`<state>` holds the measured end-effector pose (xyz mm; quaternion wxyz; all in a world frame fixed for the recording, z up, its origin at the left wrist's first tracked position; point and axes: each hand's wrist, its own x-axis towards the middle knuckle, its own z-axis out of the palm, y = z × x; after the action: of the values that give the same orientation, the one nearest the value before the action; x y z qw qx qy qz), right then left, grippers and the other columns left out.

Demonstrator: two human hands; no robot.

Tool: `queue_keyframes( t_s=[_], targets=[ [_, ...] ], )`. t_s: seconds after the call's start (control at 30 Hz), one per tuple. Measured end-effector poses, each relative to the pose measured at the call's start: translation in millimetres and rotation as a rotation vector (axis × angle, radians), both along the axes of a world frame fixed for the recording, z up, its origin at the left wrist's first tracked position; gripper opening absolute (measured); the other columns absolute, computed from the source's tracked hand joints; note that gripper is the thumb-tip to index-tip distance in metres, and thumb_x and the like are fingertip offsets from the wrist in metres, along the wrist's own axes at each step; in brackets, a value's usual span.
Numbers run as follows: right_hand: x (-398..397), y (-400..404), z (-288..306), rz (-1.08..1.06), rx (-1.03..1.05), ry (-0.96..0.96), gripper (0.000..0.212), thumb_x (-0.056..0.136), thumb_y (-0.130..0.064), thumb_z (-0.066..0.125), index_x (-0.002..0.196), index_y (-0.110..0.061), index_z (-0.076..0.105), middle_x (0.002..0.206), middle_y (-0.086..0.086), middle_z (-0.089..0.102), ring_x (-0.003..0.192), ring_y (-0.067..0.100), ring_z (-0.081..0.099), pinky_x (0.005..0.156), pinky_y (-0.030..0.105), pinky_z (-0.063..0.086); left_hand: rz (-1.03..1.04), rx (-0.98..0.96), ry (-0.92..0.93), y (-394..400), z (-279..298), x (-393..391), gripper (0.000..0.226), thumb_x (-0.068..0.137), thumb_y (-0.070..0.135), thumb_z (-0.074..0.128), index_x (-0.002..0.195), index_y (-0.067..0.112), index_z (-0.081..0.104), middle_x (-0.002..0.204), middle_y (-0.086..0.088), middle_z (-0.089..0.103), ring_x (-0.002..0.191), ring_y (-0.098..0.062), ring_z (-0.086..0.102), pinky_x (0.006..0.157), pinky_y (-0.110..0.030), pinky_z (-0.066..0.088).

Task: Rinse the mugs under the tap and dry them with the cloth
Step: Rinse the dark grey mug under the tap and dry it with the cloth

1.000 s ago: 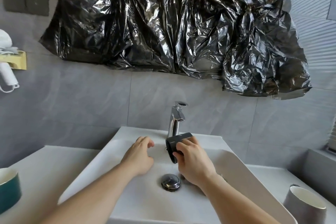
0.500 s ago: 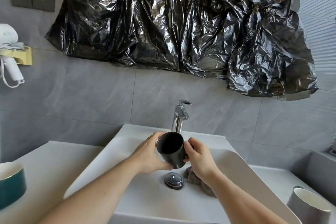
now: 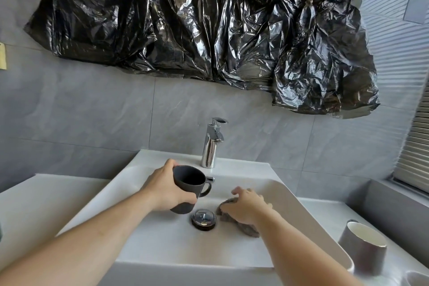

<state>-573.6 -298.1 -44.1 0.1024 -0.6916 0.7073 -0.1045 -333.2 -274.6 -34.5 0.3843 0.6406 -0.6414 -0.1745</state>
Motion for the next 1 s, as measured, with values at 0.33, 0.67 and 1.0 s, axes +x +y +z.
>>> queue_keyframes(
  t_s=[0.33,0.67,1.0],
  targets=[
    [-2,-3,-13,0.087,0.001,0.180,0.038,0.098,-0.031,0.046,0.134,-0.018,0.052,0.139,0.011,0.057,0.125,0.037,0.058,0.092,0.037,0.049,0.041,0.048,-0.115,-1,-4,1,0.097,0.033,0.065,0.084,0.115,0.037,0.041,0.107,0.017,0.057,0.102,-0.017,0.059,0.080,-0.032,0.053],
    [13,5,11,0.086,-0.269,-0.171,0.030,0.071,-0.034,0.041,0.074,-0.023,0.068,0.051,-0.007,0.069,0.057,0.023,0.069,0.067,0.029,0.060,0.085,0.058,-0.019,-6,-6,2,0.095,0.030,0.070,0.085,0.108,0.039,0.043,0.099,0.024,0.051,0.101,-0.014,0.059,0.078,-0.032,0.053],
    [24,6,17,0.104,-0.461,-0.295,0.028,0.076,-0.044,0.046,0.066,-0.022,0.061,0.049,-0.001,0.063,0.058,0.024,0.064,0.058,0.032,0.053,0.025,0.059,0.452,-6,4,2,0.074,0.036,0.051,0.093,0.101,0.023,0.073,0.094,0.008,0.079,0.089,-0.015,0.075,0.068,-0.029,0.057]
  ],
)
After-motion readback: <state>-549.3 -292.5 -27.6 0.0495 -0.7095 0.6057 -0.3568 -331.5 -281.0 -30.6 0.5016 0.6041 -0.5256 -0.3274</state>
